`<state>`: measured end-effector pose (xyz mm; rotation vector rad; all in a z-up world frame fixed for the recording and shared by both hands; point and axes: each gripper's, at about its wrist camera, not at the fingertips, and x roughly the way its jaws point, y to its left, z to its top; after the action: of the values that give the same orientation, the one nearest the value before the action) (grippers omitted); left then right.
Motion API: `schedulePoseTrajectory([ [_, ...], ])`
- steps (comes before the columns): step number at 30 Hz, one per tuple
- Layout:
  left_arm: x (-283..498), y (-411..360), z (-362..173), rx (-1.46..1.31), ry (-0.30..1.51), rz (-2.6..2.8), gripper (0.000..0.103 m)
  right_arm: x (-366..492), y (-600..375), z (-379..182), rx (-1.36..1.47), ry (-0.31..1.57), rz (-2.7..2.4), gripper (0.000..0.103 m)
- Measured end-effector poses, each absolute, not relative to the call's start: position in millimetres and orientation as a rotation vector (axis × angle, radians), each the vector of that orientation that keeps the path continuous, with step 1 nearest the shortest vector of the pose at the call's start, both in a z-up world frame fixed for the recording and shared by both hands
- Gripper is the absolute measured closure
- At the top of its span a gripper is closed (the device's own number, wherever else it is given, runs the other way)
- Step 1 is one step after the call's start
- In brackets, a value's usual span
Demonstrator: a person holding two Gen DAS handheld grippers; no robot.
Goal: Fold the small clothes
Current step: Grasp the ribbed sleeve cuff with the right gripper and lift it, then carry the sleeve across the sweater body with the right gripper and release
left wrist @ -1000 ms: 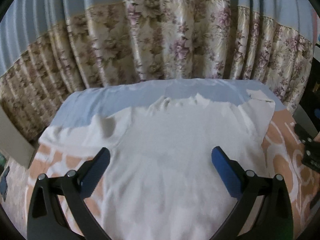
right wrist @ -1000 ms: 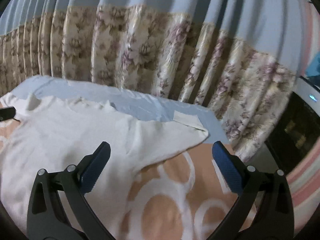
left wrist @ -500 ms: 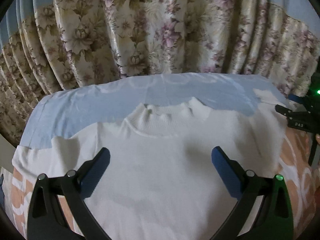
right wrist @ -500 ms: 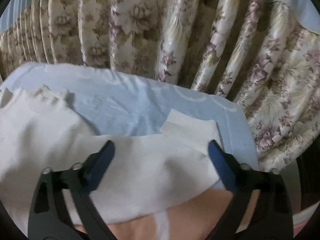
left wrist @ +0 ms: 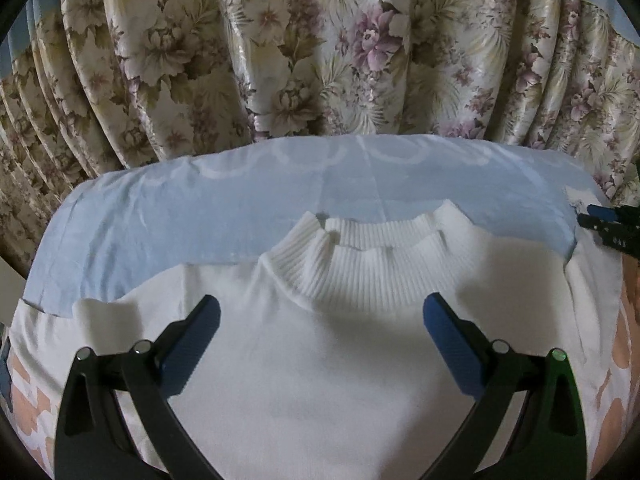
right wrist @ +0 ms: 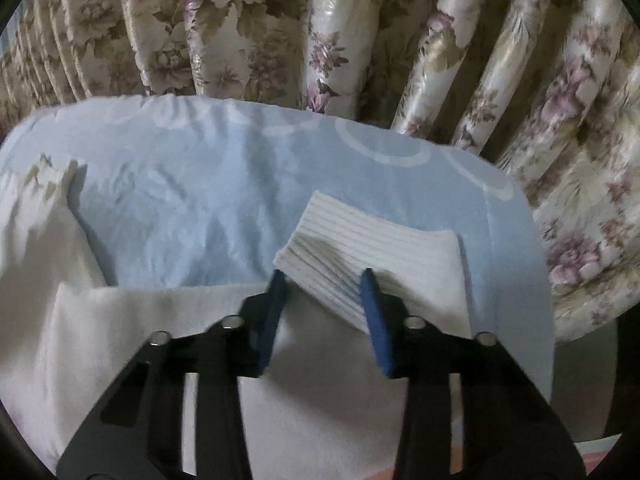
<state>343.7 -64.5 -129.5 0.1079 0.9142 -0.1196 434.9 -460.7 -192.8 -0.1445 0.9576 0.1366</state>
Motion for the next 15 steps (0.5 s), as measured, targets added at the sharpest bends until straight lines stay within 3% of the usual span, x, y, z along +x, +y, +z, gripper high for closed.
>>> schedulePoseTrajectory([
  [3, 337, -63, -129, 0.129, 0.907, -0.114, 0.001, 436, -468, -188, -0.087, 0.954, 0.125, 0.09],
  [9, 319, -43, -118, 0.156, 0.886, -0.092, 0.001, 390, -452, -144, 0.054, 0.85, 0.175, 0.091],
  [15, 289, 3, -106, 0.142, 0.875, -0.012, 0.001, 331, -346, -111, 0.148, 0.791, 0.35, 0.091],
])
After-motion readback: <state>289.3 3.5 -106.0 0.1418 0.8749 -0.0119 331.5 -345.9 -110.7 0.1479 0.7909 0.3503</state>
